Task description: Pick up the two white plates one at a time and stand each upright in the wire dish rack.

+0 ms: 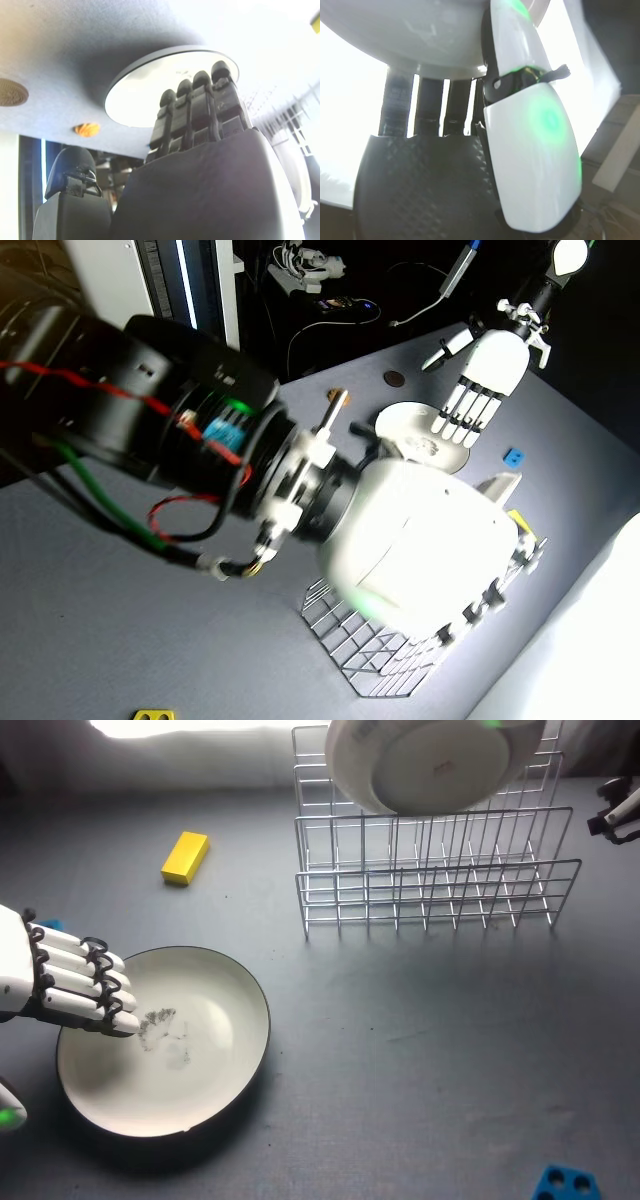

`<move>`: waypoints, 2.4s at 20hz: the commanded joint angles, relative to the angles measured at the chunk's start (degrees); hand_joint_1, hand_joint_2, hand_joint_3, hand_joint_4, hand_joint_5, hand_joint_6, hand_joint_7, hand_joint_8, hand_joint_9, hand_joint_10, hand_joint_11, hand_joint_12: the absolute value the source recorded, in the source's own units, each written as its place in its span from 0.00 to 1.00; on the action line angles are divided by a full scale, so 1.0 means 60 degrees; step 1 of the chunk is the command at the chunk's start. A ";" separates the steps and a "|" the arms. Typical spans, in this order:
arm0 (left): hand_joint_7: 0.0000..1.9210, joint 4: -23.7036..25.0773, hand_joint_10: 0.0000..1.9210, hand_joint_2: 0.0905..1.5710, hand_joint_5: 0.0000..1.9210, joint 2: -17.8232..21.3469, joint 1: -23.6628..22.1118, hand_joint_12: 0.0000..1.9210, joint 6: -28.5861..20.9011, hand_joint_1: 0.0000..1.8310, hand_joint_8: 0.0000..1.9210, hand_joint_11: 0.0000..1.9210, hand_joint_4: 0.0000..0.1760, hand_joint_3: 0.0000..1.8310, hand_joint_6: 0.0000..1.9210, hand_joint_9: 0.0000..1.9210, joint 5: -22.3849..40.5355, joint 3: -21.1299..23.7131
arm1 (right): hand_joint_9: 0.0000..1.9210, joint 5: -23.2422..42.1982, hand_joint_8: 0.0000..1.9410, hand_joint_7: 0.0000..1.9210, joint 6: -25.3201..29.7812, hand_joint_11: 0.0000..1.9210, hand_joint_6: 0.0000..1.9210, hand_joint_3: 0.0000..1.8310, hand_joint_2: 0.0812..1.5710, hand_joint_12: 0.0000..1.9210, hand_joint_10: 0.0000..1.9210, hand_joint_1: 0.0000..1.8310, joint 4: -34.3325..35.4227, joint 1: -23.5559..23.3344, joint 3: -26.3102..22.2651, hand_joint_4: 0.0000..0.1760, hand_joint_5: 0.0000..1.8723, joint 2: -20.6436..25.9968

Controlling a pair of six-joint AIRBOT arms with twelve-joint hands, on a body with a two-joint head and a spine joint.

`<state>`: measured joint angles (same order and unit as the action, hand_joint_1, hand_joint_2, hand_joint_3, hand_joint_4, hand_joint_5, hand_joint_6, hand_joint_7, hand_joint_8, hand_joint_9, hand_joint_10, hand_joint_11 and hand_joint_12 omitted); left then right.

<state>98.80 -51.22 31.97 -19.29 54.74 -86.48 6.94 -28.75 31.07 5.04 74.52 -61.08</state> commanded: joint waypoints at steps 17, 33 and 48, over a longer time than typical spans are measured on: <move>0.03 -0.0480 0.00 0.70 0.03 0.0050 0.0050 0.02 0.0237 0.00 0.00 0.01 0.00 0.00 0.00 0.01 0.0277 -0.0132 | 0.53 0.1859 0.49 0.50 0.0251 0.40 0.56 0.00 0.68 0.59 0.53 0.75 -0.0106 0.1108 0.0595 0.00 0.49 -0.0145; 0.04 -0.0481 0.00 0.70 0.04 0.0050 0.0187 0.04 0.0414 0.00 0.00 0.01 0.00 0.00 0.00 0.02 0.0339 -0.0176 | 0.37 0.2020 0.00 0.41 0.1370 0.11 0.03 0.00 0.65 0.66 0.08 0.64 -0.1127 0.1159 0.0626 0.00 0.38 -0.0171; 0.03 -0.0480 0.00 0.71 0.03 0.0046 0.0402 0.01 0.0462 0.00 0.00 0.00 0.00 0.00 0.00 0.01 0.0348 -0.0175 | 0.03 0.1876 0.00 0.05 0.1526 0.00 0.00 0.00 0.62 0.18 0.00 0.42 -0.1299 0.0596 0.0271 0.00 0.07 0.0081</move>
<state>98.65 -51.22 34.54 -16.53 55.35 -87.13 11.70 -20.34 22.94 9.23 75.92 -60.84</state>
